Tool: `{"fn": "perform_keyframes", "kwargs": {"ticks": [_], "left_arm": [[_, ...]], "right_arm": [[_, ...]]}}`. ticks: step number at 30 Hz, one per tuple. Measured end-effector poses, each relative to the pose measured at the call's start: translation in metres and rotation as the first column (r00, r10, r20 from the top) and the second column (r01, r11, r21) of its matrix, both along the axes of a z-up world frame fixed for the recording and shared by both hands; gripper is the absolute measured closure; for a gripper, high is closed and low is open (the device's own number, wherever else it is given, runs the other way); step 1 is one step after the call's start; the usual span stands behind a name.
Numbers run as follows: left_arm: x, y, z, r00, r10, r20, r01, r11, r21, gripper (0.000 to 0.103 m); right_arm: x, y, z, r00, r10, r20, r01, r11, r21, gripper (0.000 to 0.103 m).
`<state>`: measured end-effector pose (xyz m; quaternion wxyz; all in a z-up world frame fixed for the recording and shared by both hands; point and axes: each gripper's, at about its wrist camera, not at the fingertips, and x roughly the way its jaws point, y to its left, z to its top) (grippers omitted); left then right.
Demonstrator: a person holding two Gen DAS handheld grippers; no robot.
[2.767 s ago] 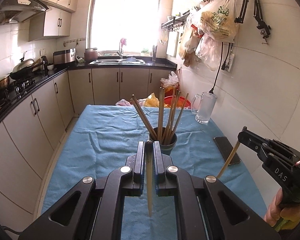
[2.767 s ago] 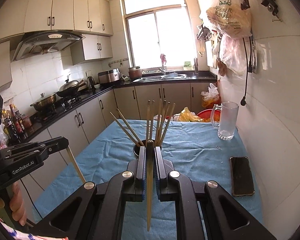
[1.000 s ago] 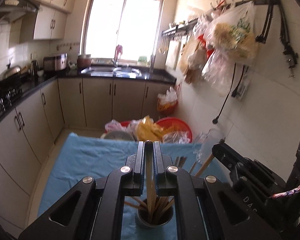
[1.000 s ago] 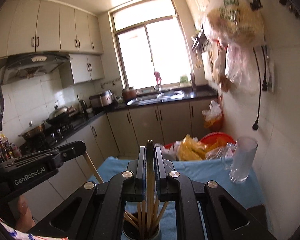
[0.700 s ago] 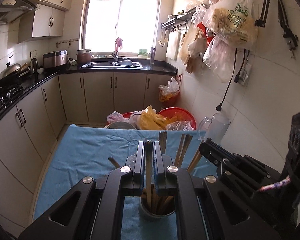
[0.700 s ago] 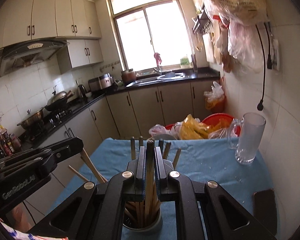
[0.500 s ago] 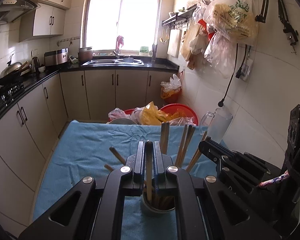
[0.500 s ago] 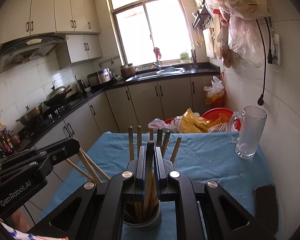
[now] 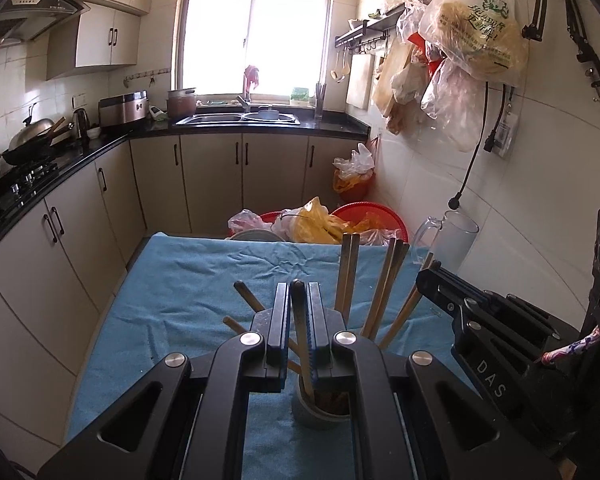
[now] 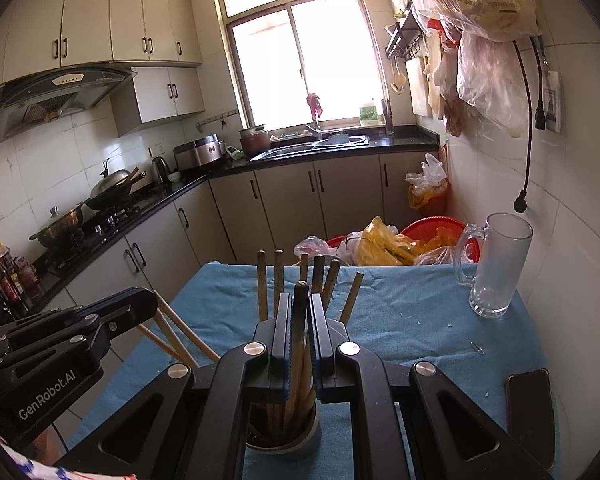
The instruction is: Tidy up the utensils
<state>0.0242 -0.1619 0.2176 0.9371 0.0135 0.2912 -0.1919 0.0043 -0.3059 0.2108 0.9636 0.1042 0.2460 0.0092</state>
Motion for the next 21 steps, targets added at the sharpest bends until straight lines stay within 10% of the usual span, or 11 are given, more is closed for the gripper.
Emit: {"fn": "perform_keyframes", "kwargs": {"ticks": [6, 21], "left_arm": [[-0.006, 0.01, 0.003, 1.0, 0.02, 0.009, -0.02, 1.0, -0.009, 0.094], [-0.076, 0.045, 0.039, 0.985, 0.097, 0.145, -0.096, 0.995, -0.013, 0.034]], "right_arm": [[-0.007, 0.0, 0.013, 0.999, -0.014, 0.043, 0.014, 1.0, 0.005, 0.068], [-0.062, 0.006, 0.049, 0.993, -0.042, 0.108, 0.043, 0.999, -0.015, 0.051]]}}
